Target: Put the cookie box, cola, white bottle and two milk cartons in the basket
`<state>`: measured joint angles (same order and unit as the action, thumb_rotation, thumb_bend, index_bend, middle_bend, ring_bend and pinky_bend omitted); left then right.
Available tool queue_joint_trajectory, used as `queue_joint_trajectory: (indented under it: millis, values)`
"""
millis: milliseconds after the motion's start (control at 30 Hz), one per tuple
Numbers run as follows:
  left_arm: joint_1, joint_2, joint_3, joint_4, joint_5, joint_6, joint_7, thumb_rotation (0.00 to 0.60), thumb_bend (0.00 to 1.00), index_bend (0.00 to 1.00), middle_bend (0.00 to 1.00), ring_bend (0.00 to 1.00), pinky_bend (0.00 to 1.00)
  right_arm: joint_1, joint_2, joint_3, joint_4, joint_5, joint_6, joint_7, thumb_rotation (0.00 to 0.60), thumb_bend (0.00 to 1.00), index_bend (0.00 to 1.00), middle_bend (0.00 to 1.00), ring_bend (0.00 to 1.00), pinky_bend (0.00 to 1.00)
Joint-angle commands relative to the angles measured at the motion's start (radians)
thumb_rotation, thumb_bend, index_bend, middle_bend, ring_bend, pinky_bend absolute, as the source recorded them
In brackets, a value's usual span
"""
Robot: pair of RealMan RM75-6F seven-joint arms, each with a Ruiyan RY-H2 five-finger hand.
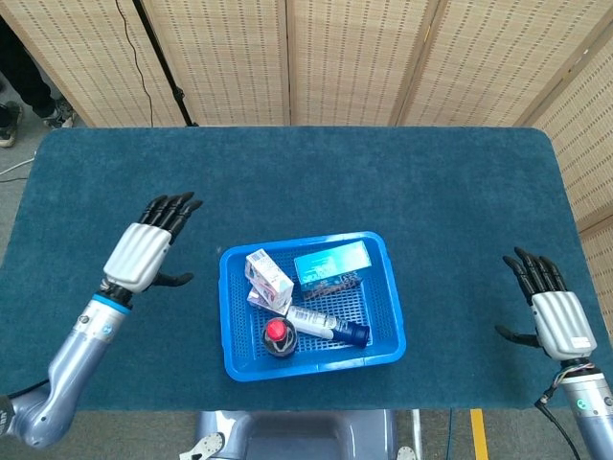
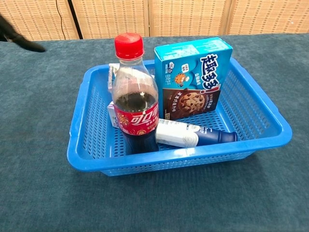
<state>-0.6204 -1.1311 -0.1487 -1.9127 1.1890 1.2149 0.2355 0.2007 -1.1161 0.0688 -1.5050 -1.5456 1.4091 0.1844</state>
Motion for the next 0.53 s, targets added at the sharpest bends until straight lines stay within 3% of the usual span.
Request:
queue_joint_trajectory:
  millis: [33, 400, 533]
  values:
    - [0.123, 0.05, 0.065, -0.017, 0.063, 0.133, -0.01, 0.6, 0.0, 0.0, 0.0, 0.0, 0.0, -0.006, -0.001, 0.004, -0.001, 0.004, 0.013, -0.022, 0.6, 0.0, 0.0, 0.0, 0.0, 0.0]
    - [0.408, 0.078, 0.223, 0.009, 0.149, 0.366, -0.043, 0.6, 0.0, 0.0, 0.0, 0.0, 0.0, -0.026, -0.016, 0.015, -0.01, -0.016, 0.082, -0.088, 0.6, 0.0, 0.0, 0.0, 0.0, 0.0]
    - [0.458, 0.063, 0.23, 0.034, 0.168, 0.399, -0.075, 0.6, 0.0, 0.0, 0.0, 0.0, 0.0, -0.033, -0.017, 0.016, -0.016, -0.02, 0.098, -0.096, 0.6, 0.0, 0.0, 0.0, 0.0, 0.0]
